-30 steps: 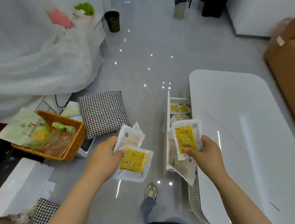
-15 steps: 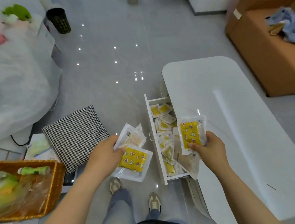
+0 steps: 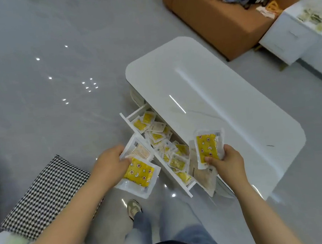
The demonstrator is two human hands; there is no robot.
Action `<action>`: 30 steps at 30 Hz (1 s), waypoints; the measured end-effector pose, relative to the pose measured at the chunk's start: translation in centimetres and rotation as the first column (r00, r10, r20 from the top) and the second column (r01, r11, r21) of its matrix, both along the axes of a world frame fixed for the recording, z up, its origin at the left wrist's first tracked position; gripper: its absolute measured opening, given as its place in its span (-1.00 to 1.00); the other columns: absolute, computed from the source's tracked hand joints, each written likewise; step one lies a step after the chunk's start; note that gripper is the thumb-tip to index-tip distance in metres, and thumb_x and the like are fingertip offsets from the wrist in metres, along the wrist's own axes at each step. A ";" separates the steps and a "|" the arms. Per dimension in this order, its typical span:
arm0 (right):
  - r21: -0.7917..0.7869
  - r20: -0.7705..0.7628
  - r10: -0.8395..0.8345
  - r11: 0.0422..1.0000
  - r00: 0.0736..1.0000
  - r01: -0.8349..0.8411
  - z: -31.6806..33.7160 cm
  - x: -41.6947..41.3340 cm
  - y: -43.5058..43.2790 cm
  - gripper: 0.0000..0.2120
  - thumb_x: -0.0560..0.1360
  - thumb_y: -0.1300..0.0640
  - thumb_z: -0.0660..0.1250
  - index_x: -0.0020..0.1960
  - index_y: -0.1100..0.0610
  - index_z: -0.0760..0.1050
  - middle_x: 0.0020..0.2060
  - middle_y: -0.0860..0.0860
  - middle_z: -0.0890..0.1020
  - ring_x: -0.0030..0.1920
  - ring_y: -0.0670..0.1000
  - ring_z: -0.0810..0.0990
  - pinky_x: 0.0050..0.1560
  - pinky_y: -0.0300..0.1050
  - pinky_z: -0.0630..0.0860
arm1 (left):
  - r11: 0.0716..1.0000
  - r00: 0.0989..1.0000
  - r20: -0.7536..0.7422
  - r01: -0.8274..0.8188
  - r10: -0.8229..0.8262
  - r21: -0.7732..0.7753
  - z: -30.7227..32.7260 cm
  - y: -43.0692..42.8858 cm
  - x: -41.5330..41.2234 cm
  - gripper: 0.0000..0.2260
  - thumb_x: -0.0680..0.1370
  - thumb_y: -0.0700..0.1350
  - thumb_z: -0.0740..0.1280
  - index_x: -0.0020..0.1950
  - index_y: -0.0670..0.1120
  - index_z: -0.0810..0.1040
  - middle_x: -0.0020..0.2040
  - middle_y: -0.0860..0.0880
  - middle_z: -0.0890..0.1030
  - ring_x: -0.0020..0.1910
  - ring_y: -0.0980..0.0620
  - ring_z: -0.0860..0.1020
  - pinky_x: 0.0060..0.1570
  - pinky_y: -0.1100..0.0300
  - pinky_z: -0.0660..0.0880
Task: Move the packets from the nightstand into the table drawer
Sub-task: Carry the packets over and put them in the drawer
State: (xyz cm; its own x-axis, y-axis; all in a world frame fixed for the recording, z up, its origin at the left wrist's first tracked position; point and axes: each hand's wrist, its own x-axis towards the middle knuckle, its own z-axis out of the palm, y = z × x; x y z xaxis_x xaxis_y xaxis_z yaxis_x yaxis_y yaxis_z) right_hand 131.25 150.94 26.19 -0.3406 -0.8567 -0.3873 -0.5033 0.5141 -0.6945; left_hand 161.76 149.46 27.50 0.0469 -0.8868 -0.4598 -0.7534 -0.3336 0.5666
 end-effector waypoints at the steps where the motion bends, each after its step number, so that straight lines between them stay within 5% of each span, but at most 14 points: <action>1: 0.009 0.001 -0.036 0.999 0.999 0.036 -0.1 0.2 0.1 -0.79 0.38 0.23 0.49 -0.06 0.13 0.50 -0.22 -0.04 0.59 -0.24 -0.14 0.51 -0.35 -0.29 0.31 | 1.000 1.000 -0.003 0.026 -0.026 0.010 -0.4 -1.0 0.2 -0.86 0.53 -0.12 0.31 0.08 -0.03 0.55 -0.05 0.03 0.58 -0.05 -0.01 0.54 -0.12 0.17 0.40; 10: 0.093 -0.010 -0.242 0.966 0.970 0.242 -2.8 0.1 -2.3 -0.79 0.35 0.22 0.51 -0.08 0.19 0.52 -0.20 0.05 0.62 -0.17 0.07 0.57 -0.29 -0.17 0.43 | 0.977 0.979 0.011 0.201 -0.202 0.070 -4.6 -10.2 -1.7 -0.95 0.53 -0.15 0.30 -0.04 -0.02 0.51 -0.12 0.00 0.55 -0.16 0.01 0.47 -0.32 0.22 0.30; 17: 0.153 -0.006 -0.342 0.928 0.940 0.339 -5.6 -0.8 -5.7 -0.78 0.35 0.23 0.51 -0.07 0.19 0.51 -0.20 0.03 0.60 -0.20 0.04 0.55 -0.33 -0.24 0.38 | 0.954 0.968 0.010 0.246 -0.252 0.173 -10.0 -16.6 -4.5 -0.83 0.55 -0.17 0.27 0.11 -0.10 0.56 -0.08 0.00 0.53 -0.16 0.03 0.44 -0.38 0.32 0.24; 24: 0.220 0.008 -0.436 0.879 0.900 0.424 -8.8 -0.5 -8.1 -0.79 0.39 0.24 0.48 -0.05 0.14 0.49 -0.23 -0.07 0.56 -0.27 -0.23 0.49 -0.44 -0.43 0.34 | 0.916 0.966 0.016 0.238 -0.257 0.324 -16.8 -21.2 -6.8 -0.82 0.54 -0.21 0.27 0.12 -0.16 0.54 0.03 -0.09 0.58 -0.11 -0.04 0.46 -0.21 0.15 0.34; 30: 0.273 0.009 -0.519 0.824 0.855 0.497 -12.9 0.6 -10.1 -0.78 0.39 0.25 0.47 -0.02 0.13 0.50 -0.18 -0.06 0.59 -0.22 -0.14 0.55 -0.36 -0.37 0.36 | 0.863 0.955 0.022 0.257 -0.296 0.434 -23.7 -24.4 -7.8 -0.78 0.53 -0.25 0.25 0.15 -0.21 0.52 0.09 -0.19 0.57 -0.06 -0.14 0.48 -0.13 0.11 0.40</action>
